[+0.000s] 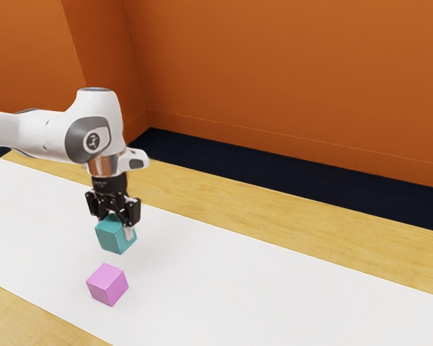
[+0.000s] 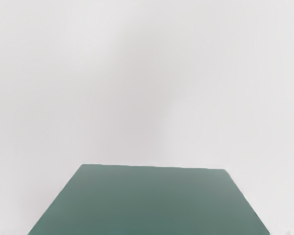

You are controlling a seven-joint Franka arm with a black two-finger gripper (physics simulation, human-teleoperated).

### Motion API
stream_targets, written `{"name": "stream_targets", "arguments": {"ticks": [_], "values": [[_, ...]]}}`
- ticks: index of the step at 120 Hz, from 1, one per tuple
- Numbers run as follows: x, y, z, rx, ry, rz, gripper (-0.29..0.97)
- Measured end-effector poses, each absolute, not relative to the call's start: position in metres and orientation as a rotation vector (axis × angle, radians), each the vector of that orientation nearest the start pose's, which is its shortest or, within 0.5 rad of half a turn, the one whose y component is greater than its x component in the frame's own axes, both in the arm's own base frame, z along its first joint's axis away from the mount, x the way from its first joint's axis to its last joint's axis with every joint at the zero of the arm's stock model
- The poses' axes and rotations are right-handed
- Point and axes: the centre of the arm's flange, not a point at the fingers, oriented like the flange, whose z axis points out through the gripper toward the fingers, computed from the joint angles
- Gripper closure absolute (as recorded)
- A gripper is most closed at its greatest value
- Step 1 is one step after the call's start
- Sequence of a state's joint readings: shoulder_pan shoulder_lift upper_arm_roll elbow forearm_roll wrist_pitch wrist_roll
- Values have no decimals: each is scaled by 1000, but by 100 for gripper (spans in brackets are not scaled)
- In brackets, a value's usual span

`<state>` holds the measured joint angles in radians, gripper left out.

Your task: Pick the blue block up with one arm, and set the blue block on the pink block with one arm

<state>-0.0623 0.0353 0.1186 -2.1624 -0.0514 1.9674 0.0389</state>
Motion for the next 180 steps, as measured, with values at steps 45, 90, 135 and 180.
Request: {"name": "stream_targets", "arguments": {"ticks": [45,90,135,180], "values": [[472,39,357,-3167,-25,500,30],[473,16,325,-3142,71,612,30],[474,22,325,-3139,73,611,20],[496,37,355,-3137,74,493,3]]}}
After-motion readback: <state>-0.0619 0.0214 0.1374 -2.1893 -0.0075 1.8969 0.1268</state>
